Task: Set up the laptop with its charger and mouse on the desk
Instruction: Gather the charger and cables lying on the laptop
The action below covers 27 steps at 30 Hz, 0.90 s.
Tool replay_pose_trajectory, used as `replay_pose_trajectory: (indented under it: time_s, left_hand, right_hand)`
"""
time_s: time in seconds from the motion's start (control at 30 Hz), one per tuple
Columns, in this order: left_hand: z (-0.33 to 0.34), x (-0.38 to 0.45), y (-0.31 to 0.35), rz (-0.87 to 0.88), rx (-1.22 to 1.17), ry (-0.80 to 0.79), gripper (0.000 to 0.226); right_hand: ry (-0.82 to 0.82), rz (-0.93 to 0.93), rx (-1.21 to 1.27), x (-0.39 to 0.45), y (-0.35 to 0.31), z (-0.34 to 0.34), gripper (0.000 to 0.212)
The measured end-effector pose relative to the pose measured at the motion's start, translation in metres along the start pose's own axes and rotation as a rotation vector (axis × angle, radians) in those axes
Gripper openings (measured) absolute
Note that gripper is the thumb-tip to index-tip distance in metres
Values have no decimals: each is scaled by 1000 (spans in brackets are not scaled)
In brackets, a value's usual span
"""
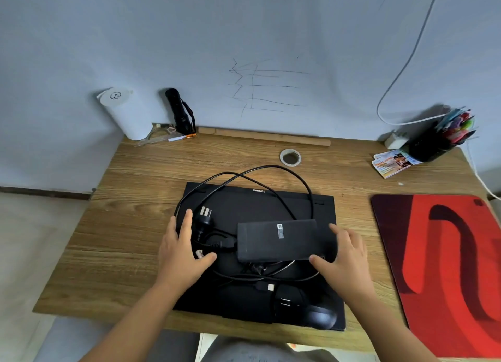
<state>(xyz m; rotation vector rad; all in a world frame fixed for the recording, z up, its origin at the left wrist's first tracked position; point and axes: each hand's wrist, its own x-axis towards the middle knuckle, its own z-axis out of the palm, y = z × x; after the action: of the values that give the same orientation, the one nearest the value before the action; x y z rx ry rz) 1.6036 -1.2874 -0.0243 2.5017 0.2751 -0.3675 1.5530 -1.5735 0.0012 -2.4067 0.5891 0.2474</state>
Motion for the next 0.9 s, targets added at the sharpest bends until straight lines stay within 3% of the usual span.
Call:
replay_pose_trajectory:
  time_s: [0.17, 0.43, 0.57, 0.77, 0.9]
  left_hand:
    - [13, -25, -3, -169, 79, 102, 101]
    - [16, -26, 16, -363, -63, 114, 98]
    - [18, -17, 18, -386, -177, 106, 82]
    - [9, 4, 23, -443, -608, 117, 33]
    - [4, 20, 23, -440, -685, 150, 25]
  right_hand:
    - [-226, -307, -253, 13, -14, 2, 86]
    - [-303, -312, -392, 29, -20, 16, 98]
    - [-308, -321, -372, 33, -24, 19, 96]
    - [-311, -360, -305, 40, -36, 24, 92]
    - [-299, -351, -295, 50, -51, 26, 91]
